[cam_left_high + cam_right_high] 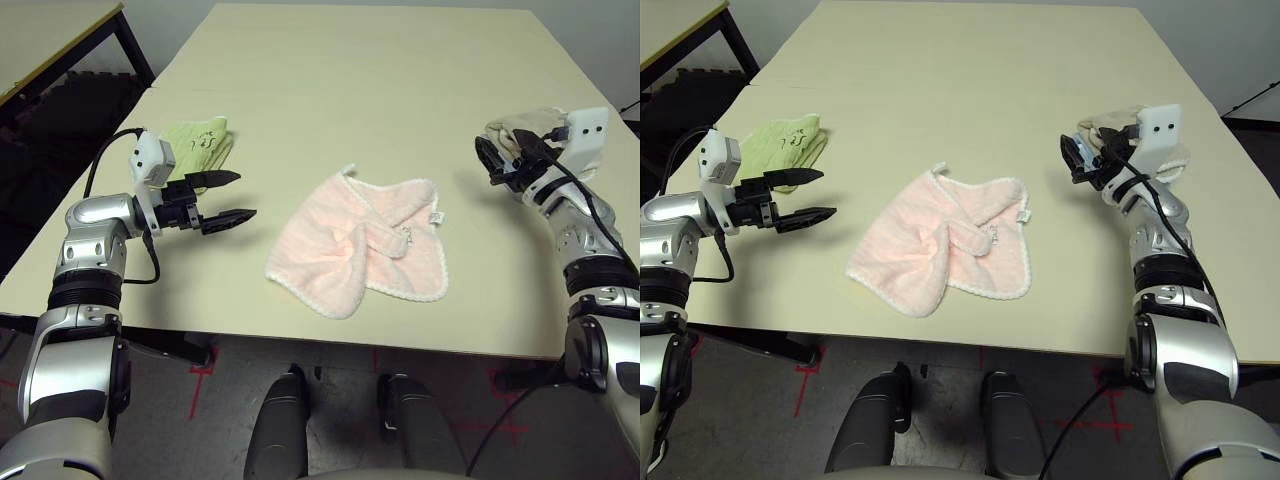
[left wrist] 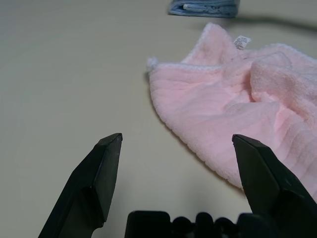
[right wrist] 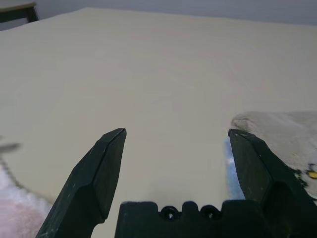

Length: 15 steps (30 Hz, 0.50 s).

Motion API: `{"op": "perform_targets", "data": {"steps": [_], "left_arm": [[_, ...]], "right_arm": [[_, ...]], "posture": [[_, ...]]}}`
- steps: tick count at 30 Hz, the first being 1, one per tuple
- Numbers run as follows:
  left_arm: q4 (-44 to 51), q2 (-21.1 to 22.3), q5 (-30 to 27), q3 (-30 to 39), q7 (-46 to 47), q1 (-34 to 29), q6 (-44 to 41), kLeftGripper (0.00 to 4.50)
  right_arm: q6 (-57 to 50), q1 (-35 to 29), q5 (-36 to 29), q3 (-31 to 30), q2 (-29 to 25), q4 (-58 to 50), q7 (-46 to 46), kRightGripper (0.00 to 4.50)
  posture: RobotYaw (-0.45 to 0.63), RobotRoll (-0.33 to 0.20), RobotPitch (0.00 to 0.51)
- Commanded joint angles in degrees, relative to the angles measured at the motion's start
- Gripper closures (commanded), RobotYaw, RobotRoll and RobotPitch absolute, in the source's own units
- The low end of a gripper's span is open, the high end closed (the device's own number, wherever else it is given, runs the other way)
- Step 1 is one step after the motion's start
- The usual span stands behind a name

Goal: Fold the towel and set it aside.

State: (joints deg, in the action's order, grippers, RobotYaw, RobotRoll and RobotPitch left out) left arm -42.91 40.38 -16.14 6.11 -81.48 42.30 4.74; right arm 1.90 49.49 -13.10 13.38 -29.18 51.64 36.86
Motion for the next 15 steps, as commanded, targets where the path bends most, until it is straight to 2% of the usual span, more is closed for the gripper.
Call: {"op": "perform_targets", "data": {"steps": [1, 7, 10, 15], "left_arm": [[1.9, -0.33, -0.28, -0.68, -1.44, -0.04, 0.68, 0.0], [3.32, -0.52, -0.48, -0.89, -1.97, -0.21, 0.26, 0.0], [4.49, -0.71, -0.8, -1.09, -2.09, -0.48, -0.31, 0.0], [5.35, -1.09, -0.94, -1.25, -2.2, -0.57, -0.93, 0.0]], "right_arm": [[-6.34, 2.06, 2.38, -3.96, -1.95, 1.29, 5.29, 0.01], [-13.77, 5.94, 5.09, -9.32, -3.98, 3.18, 15.18, 0.01], [-14.61, 8.21, 4.93, -9.65, -4.73, 5.69, 19.65, 0.01], [-11.55, 12.27, 8.93, -12.99, -6.03, 12.32, 25.15, 0.01]], "posture": [[-0.01, 0.0, 0.178], [-0.01, 0.0, 0.178], [-0.01, 0.0, 0.178], [-0.01, 0.0, 0.179]]}}
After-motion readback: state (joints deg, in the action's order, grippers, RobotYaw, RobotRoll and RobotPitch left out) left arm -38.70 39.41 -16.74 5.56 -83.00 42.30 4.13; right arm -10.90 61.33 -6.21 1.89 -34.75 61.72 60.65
